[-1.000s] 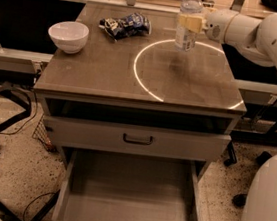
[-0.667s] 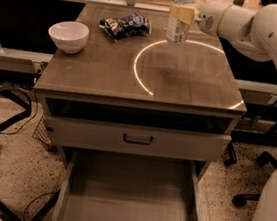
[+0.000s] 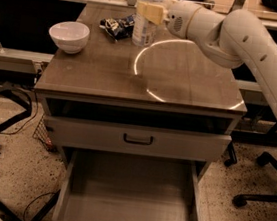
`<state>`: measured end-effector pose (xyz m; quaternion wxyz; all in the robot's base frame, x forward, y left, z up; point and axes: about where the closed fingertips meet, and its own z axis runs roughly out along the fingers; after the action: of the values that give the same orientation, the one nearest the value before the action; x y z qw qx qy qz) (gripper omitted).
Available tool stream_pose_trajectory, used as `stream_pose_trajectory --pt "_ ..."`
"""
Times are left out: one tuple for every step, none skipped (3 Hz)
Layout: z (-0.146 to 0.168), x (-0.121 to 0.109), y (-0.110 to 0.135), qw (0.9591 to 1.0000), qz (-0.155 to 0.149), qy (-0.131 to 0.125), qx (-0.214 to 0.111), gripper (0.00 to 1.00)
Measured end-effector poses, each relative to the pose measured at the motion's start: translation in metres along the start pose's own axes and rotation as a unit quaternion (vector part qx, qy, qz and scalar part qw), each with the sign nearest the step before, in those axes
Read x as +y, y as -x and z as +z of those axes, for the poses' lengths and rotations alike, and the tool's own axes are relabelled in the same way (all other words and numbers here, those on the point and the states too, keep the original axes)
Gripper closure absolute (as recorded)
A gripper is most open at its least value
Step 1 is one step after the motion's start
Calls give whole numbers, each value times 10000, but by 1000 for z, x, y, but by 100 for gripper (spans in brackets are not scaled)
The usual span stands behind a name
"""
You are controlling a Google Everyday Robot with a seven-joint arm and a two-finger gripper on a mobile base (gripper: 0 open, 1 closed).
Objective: Move blue plastic bottle near white bowl
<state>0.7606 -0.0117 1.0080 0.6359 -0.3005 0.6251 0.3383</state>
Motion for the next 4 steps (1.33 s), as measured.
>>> stream_pose_trajectory --pt "28 53 -10 9983 325 465 -147 100" --pt "52 92 -23 9961 252 835 -153 100" --pt "71 118 -34 9947 -261 990 -63 100" --pt "84 135 -53 9925 -513 1111 17 100"
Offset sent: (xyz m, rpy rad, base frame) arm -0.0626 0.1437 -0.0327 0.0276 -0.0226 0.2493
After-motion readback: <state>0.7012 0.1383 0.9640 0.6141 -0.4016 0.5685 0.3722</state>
